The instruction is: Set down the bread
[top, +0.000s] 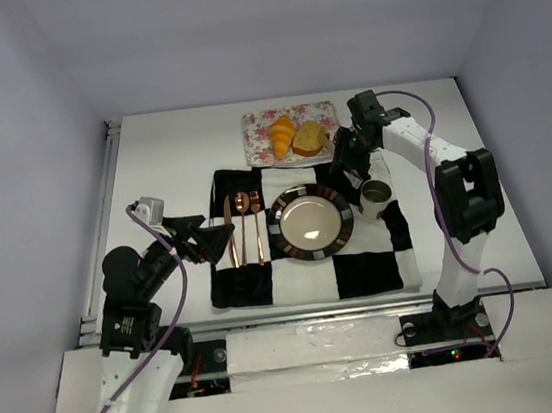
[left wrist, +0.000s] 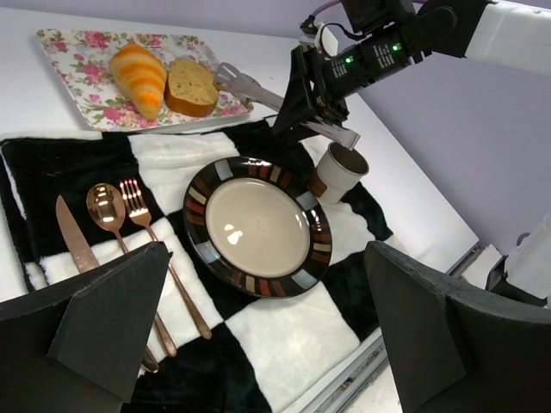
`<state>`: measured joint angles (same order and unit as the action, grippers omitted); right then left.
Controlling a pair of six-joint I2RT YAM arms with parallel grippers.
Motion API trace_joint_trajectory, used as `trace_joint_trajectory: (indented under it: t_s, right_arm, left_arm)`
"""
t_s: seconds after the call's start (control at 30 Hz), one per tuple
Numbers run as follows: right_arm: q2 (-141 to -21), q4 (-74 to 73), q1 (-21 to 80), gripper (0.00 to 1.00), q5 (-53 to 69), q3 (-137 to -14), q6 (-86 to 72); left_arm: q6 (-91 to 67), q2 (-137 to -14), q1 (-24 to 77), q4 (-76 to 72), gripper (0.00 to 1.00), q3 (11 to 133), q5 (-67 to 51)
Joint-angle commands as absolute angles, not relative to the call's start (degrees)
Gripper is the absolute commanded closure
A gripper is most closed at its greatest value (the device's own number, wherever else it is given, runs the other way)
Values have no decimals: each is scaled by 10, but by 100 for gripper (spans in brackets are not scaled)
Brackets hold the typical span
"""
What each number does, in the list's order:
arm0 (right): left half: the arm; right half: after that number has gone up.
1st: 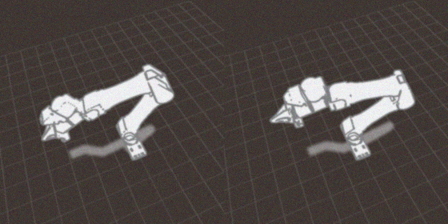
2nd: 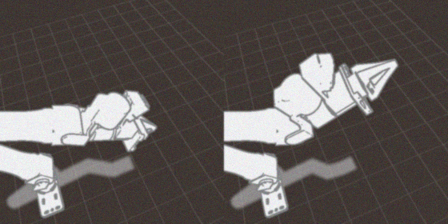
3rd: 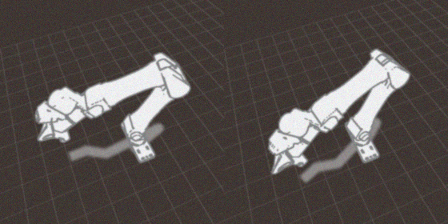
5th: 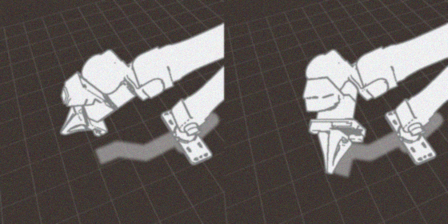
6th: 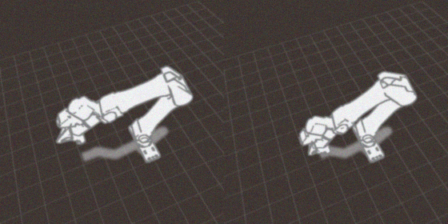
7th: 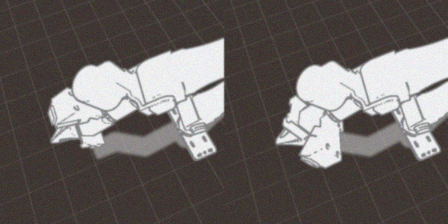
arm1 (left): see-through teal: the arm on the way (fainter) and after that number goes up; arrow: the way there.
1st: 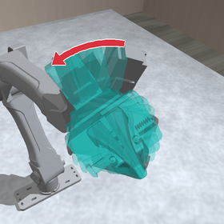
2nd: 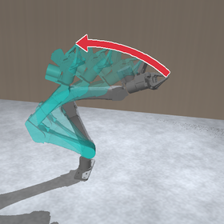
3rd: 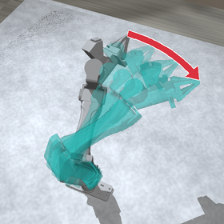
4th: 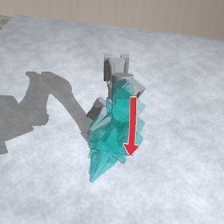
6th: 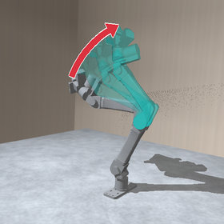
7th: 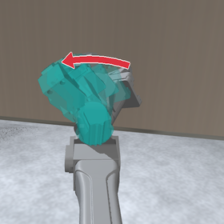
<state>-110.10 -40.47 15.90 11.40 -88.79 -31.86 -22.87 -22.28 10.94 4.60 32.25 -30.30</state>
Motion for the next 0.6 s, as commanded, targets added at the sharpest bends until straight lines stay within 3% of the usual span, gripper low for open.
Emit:
trace_joint_trajectory:
  t_s: [0.0, 0.37, 0.47, 0.57]
  right_arm:
    - [-1093, -419, 154, 49, 134, -911, -311]
    - [-1128, -383, 154, 49, 180, -914, -330]
    - [-1133, -369, 154, 53, 192, -912, -335]
    - [-1129, -352, 149, 63, 194, -902, -342]
  left_arm:
    - [-221, -214, 119, 33, 1, 320, -299]
    - [-220, -214, 125, 33, 1, 319, -297]
    - [-220, -214, 125, 33, 1, 319, -297]
    - [-221, -215, 125, 33, 1, 319, -298]
